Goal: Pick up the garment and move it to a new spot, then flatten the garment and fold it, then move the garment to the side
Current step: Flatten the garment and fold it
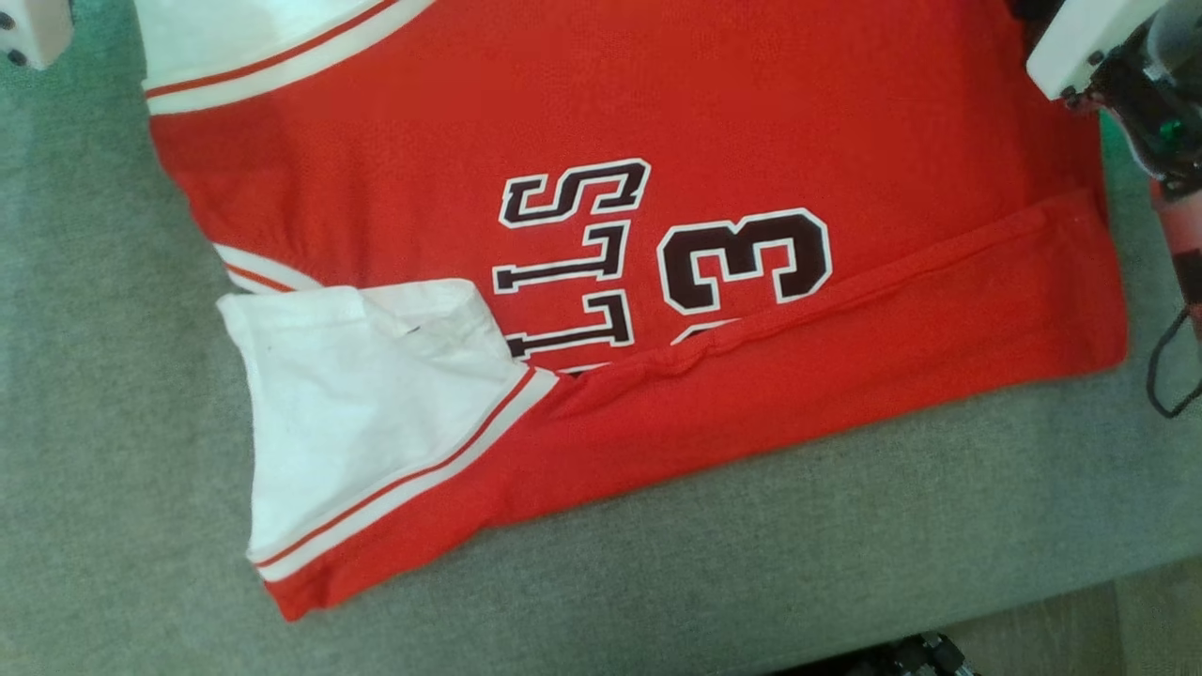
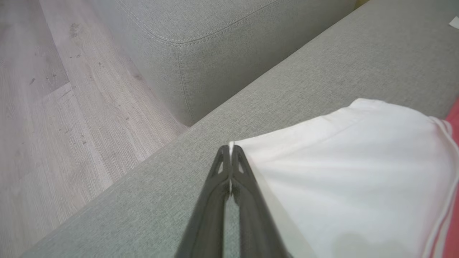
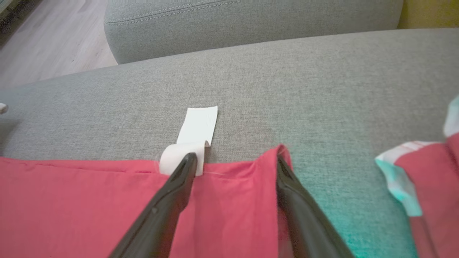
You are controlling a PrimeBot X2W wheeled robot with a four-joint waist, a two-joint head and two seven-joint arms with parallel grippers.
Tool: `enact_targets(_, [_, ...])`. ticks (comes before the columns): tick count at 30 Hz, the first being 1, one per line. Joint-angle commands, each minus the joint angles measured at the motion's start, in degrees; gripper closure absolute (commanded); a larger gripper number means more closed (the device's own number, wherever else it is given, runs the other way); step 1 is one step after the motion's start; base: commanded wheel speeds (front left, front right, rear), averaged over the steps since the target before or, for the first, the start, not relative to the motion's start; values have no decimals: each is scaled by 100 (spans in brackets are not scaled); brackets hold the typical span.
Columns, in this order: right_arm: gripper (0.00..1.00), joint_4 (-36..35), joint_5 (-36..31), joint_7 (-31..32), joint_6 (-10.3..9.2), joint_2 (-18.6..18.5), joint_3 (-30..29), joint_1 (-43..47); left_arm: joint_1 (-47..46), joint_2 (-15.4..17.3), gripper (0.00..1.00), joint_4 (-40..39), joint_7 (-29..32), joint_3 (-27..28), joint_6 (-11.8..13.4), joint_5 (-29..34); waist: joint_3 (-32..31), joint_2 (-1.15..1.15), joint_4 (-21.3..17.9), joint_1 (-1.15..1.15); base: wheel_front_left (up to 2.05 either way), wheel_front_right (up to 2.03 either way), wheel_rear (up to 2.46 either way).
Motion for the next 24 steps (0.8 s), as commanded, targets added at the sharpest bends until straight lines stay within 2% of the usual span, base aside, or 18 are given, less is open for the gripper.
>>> enact_targets(1, [0, -82, 87, -92, -5, -56, 44, -90, -356, 248, 100, -2, -71, 222, 11, -34, 1, 0, 19, 0, 0, 0, 0])
enact_targets(2, [6, -40, 114, -116, -5, -72, 72, -118, -370, 245, 100, 19, -98, 192, 11, -48, -1, 0, 28, 0, 0, 0, 0])
enact_targets(4, [44, 41, 147, -170, -5, -105, 116, -170, -391, 243, 100, 59, -155, 130, 11, -73, -7, 0, 40, 0, 0, 0, 0])
enact_targets(5, [53, 77, 167, -190, -5, -116, 140, -189, -400, 242, 100, 78, -183, 102, 11, -86, -12, 0, 44, 0, 0, 0, 0])
enact_targets(8, [54, 174, 225, -248, -5, -148, 175, -259, -428, 242, 100, 129, -263, 18, 11, -124, -25, 0, 51, 0, 0, 0, 0])
enact_targets(9, [59, 197, 240, -268, -5, -156, 187, -284, -441, 243, 100, 142, -299, -7, 11, -127, -29, 0, 52, 0, 0, 0, 0])
enact_targets(10, [69, 216, 251, -289, -5, -167, 203, -308, -453, 242, 100, 157, -335, -33, 11, -127, -33, 0, 51, 0, 0, 0, 0])
enact_targets(12, [99, 253, 273, -331, -5, -190, 230, -366, -506, 252, 100, 182, -438, -82, 11, -103, -33, 0, 47, 0, 0, 0, 0])
enact_targets(17, [100, 287, 394, -569, -5, -222, 195, -488, -654, 258, 100, 282, -863, -172, 11, 35, -41, 0, 42, 0, 0, 0, 0])
enact_targets(24, [100, 84, 801, -882, -5, -416, 13, -538, -955, 183, 100, 427, -1896, -126, 11, 302, -86, 0, 87, 0, 0, 0, 0])
